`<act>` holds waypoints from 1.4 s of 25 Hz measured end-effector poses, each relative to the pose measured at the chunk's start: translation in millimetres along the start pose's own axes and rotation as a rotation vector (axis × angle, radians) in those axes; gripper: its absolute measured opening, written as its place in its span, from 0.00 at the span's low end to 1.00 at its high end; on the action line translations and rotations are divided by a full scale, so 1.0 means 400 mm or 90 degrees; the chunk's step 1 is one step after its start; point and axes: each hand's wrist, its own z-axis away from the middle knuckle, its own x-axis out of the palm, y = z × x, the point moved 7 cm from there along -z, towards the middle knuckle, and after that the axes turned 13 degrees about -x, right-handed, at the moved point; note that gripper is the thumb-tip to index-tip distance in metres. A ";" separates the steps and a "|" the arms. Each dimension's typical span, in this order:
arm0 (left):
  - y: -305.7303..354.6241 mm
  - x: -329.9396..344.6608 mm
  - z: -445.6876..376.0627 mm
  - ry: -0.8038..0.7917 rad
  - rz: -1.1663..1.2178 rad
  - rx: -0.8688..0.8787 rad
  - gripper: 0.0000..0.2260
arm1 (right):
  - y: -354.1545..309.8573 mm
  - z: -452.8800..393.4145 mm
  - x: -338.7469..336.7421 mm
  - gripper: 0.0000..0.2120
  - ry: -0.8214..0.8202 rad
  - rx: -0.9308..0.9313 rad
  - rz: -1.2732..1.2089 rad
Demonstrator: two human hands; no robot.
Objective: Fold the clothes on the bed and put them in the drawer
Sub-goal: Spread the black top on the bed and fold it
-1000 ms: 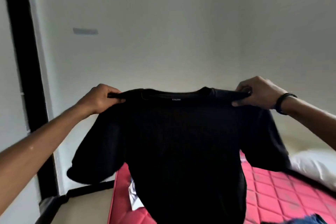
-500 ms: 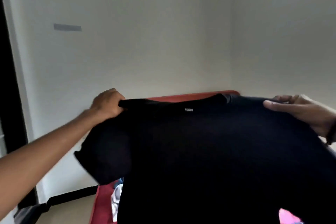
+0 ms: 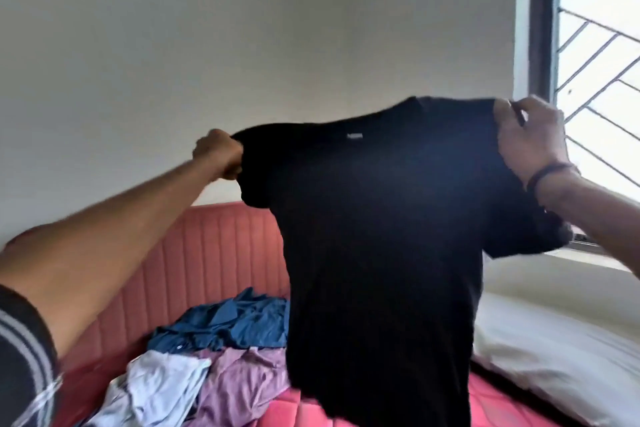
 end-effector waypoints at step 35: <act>-2.028 -0.239 0.242 0.089 -0.343 -0.184 0.15 | -0.783 2.199 0.284 0.10 -0.881 -0.285 -0.227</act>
